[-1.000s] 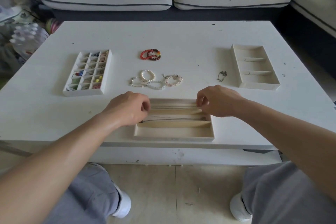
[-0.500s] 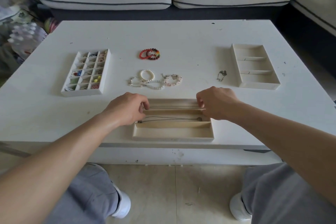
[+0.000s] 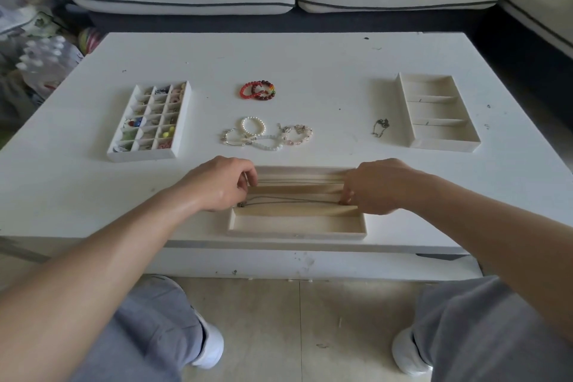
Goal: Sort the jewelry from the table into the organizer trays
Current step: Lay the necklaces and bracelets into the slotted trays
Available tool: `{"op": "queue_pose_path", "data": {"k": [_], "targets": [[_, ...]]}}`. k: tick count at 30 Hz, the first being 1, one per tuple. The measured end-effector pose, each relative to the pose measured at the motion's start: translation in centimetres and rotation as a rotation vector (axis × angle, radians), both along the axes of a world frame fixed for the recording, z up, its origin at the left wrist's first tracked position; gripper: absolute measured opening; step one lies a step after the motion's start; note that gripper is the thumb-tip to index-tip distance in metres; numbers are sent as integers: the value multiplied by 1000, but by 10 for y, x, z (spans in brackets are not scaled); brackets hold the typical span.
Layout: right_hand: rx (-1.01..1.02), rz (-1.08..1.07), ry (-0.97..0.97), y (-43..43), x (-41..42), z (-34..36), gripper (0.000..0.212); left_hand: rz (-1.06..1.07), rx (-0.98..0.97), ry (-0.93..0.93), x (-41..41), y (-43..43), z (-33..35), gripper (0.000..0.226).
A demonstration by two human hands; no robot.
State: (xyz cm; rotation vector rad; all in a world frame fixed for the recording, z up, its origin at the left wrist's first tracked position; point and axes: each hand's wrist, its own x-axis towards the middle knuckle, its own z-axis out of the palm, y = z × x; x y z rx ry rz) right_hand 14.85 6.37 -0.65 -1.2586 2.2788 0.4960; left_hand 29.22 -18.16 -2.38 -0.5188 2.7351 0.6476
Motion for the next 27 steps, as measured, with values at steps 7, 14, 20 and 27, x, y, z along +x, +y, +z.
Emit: {"op": "queue_pose_path", "data": {"k": [7, 14, 20, 27], "targets": [[29, 16, 64, 0, 4, 2, 55, 48, -47, -4, 1, -5, 3, 25], [60, 5, 77, -1, 2, -1, 52, 78, -101, 1, 2, -7, 8, 25], [47, 19, 53, -1, 2, 4, 56, -62, -117, -154, 1, 1, 4, 34], [48, 18, 77, 1, -1, -1, 50, -118, -392, -213, -1, 8, 6, 41]]}}
